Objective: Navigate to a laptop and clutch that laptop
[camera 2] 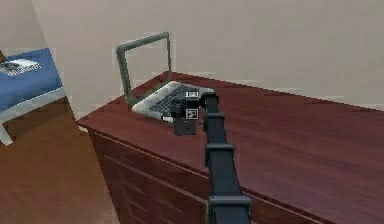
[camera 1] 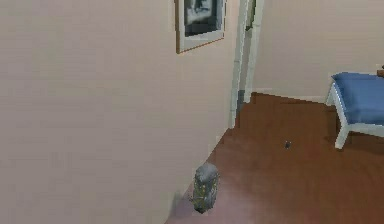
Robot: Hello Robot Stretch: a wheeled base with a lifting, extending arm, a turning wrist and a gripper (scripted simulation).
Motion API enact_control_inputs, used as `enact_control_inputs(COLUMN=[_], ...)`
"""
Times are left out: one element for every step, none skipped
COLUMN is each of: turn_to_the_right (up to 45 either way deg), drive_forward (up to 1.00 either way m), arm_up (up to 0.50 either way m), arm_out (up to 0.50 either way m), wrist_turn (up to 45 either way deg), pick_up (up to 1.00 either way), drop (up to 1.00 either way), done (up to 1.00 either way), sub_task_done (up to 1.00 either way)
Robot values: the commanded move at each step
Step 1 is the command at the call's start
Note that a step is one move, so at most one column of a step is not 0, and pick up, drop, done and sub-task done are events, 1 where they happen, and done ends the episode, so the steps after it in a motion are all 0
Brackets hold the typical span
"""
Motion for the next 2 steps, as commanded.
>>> enact_control_inputs(turn_to_the_right=[0.0,0.0], drive_forward=[0.0,0.0], arm_up=[0.1,0.0], arm_out=[0.0,0.0], wrist_turn=[0.0,0.0], pick_up=[0.0,0.0], drop=[0.0,0.0], done=[0.0,1.0], sub_task_done=[0.0,0.0])
